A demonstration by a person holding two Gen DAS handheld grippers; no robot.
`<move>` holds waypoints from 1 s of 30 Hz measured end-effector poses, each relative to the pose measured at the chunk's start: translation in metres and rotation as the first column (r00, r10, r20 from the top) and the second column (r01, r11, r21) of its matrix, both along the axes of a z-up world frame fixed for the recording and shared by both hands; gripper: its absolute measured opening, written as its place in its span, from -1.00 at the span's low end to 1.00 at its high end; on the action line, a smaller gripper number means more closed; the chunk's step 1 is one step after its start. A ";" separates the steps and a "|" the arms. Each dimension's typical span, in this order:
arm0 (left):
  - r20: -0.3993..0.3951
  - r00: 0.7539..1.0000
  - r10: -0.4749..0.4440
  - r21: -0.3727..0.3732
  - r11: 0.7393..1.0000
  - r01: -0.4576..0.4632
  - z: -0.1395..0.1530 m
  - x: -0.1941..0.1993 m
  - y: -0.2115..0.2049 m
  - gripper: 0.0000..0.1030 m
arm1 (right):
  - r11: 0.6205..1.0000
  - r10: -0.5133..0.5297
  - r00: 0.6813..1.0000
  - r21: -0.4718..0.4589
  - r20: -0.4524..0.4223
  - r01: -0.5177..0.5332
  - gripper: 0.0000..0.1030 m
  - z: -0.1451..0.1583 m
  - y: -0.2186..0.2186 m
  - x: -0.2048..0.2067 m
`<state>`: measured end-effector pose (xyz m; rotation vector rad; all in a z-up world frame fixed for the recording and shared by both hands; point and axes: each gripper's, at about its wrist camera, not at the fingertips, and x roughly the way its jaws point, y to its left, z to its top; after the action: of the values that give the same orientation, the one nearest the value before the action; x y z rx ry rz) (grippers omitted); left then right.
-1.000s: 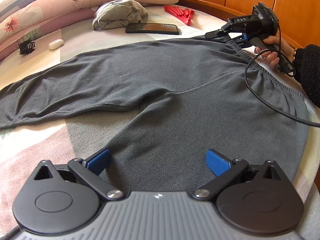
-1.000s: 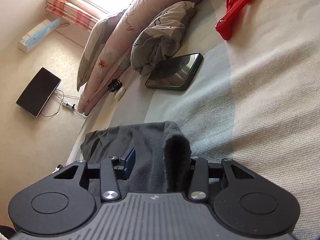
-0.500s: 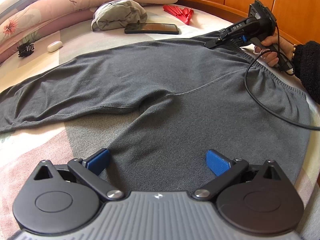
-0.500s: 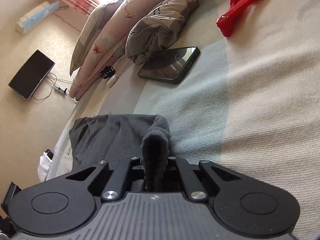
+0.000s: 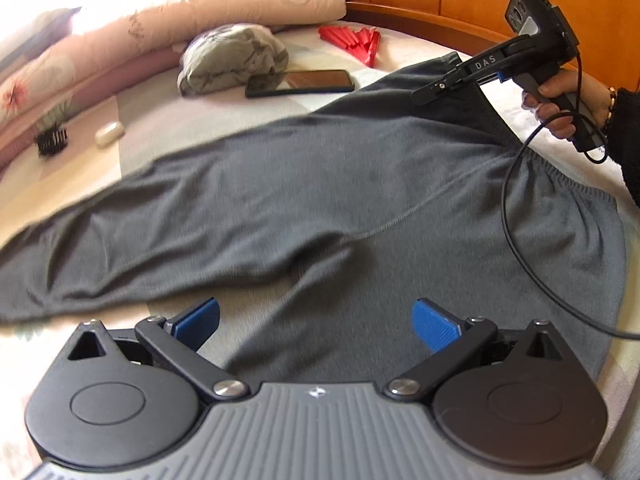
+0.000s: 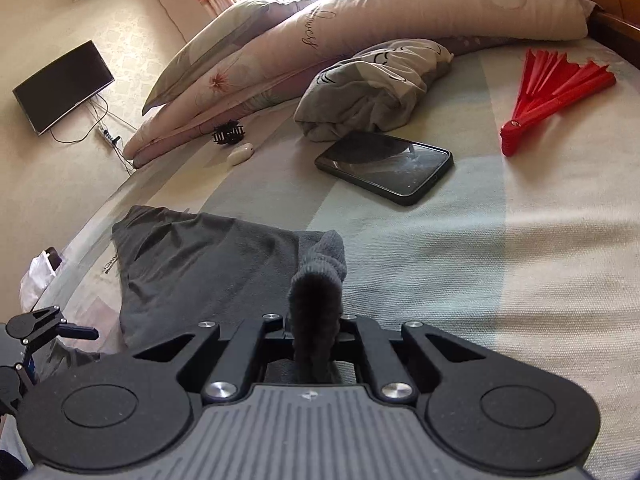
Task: Fold clothes
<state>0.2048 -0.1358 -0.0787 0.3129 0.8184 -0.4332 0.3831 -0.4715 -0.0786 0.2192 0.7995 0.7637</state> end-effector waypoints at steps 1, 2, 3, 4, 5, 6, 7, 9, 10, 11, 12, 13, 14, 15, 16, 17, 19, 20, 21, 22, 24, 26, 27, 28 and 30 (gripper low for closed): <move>0.010 1.000 -0.012 0.011 1.000 0.012 0.002 0.002 -0.002 0.98 | 1.000 0.005 1.000 -0.003 0.006 -0.005 -0.84 0.002 0.002 -0.002; 0.020 1.000 -0.024 0.022 0.999 0.023 0.003 0.004 -0.004 0.98 | 1.000 0.010 1.000 -0.007 0.012 -0.010 -0.84 0.004 0.003 -0.004; 0.029 0.999 -0.035 0.030 0.999 0.034 0.005 0.007 -0.006 0.98 | 1.000 0.017 1.000 -0.013 0.022 -0.017 -0.84 0.006 0.005 -0.007; 0.038 0.998 -0.046 0.038 0.998 0.045 0.006 0.011 -0.008 0.98 | 1.000 0.024 0.999 -0.019 0.032 -0.023 -0.84 0.008 0.007 -0.010; 0.046 0.997 -0.056 0.046 0.997 0.054 0.006 0.015 -0.010 0.98 | 0.999 0.031 0.999 -0.025 0.043 -0.029 -0.83 0.010 0.009 -0.013; 0.053 0.997 -0.064 0.055 0.997 0.061 0.006 0.019 -0.012 0.98 | 0.999 0.037 0.998 -0.031 0.053 -0.036 -0.84 0.012 0.010 -0.016; 0.058 0.996 -0.070 0.062 0.996 0.066 0.006 0.023 -0.014 0.98 | 0.998 0.042 0.997 -0.039 0.066 -0.040 -0.83 0.015 0.012 -0.020; 0.067 0.994 -0.082 0.078 0.994 0.076 0.005 0.031 -0.017 0.98 | 0.997 0.053 0.994 -0.056 0.095 -0.048 -0.83 0.021 0.015 -0.028; 0.071 0.994 -0.089 0.088 0.993 0.082 0.004 0.035 -0.018 0.98 | 0.996 0.059 0.992 -0.066 0.111 -0.052 -0.84 0.024 0.017 -0.032; 0.075 0.993 -0.096 0.098 0.991 0.088 0.003 0.039 -0.020 0.98 | 0.996 0.066 0.990 -0.075 0.127 -0.057 -0.84 0.026 0.018 -0.036; 0.079 0.992 -0.103 0.108 0.990 0.094 0.002 0.043 -0.021 0.98 | 0.994 0.073 0.987 -0.085 0.142 -0.061 -0.84 0.029 0.020 -0.041; 0.085 0.990 -0.111 0.122 0.988 0.100 0.000 0.046 -0.022 0.98 | 0.993 0.083 0.985 -0.092 0.152 -0.070 -0.84 0.031 0.022 -0.045; 0.097 0.988 -0.117 0.139 0.985 0.103 -0.001 0.050 -0.023 0.98 | 0.992 0.094 0.983 -0.097 0.161 -0.079 -0.84 0.033 0.024 -0.049; 0.115 0.985 -0.128 0.162 0.981 0.109 -0.002 0.053 -0.025 0.98 | 0.990 0.106 0.980 -0.107 0.167 -0.089 -0.84 0.034 0.026 -0.053; 0.134 0.981 -0.142 0.188 0.975 0.115 -0.004 0.056 -0.027 0.98 | 0.989 0.117 0.978 -0.113 0.171 -0.099 -0.84 0.035 0.028 -0.056; 0.153 0.976 -0.156 0.214 0.969 0.121 -0.005 0.059 -0.029 0.98 | 0.987 0.128 0.976 -0.119 0.175 -0.108 -0.83 0.036 0.030 -0.059; 0.180 0.967 -0.182 0.260 0.957 0.131 -0.009 0.065 -0.033 0.98 | 0.984 0.145 0.973 -0.129 0.180 -0.123 -0.83 0.037 0.034 -0.064; 0.183 0.964 -0.192 0.278 0.951 0.137 -0.011 0.069 -0.034 0.98 | 0.983 0.150 0.972 -0.131 0.181 -0.128 -0.83 0.036 0.035 -0.066; 0.191 0.961 -0.200 0.291 0.946 0.139 -0.012 0.073 -0.036 0.98 | 0.982 0.156 0.971 -0.134 0.182 -0.132 -0.83 0.036 0.036 -0.067; 0.201 0.958 -0.207 0.302 0.943 0.140 -0.013 0.076 -0.037 0.98 | 0.981 0.161 0.970 -0.136 0.182 -0.137 -0.83 0.035 0.037 -0.069; 0.221 0.950 -0.220 0.322 0.936 0.142 -0.014 0.084 -0.041 0.98 | 0.980 0.170 0.969 -0.136 0.178 -0.147 -0.83 0.034 0.037 -0.070; 0.240 0.942 -0.233 0.343 0.929 0.143 -0.016 0.091 -0.044 0.98 | 0.978 0.179 0.968 -0.137 0.174 -0.156 -0.83 0.033 0.037 -0.072; 0.249 0.938 -0.240 0.353 0.925 0.143 -0.017 0.095 -0.045 0.98 | 0.978 0.181 0.968 -0.138 0.174 -0.158 -0.83 0.033 0.037 -0.073; 0.258 0.934 -0.247 0.363 0.921 0.143 -0.018 0.098 -0.047 0.98 | 0.977 0.184 0.967 -0.138 0.174 -0.161 -0.83 0.033 0.037 -0.074; 0.277 0.925 -0.261 0.383 0.913 0.143 -0.019 0.106 -0.050 0.98 | 0.976 0.192 0.965 -0.139 0.176 -0.169 -0.83 0.034 0.037 -0.077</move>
<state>0.3105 -0.1856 -0.0979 0.7953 0.5382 -0.4133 0.3064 -0.4344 -0.0451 -0.0381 0.6889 0.8901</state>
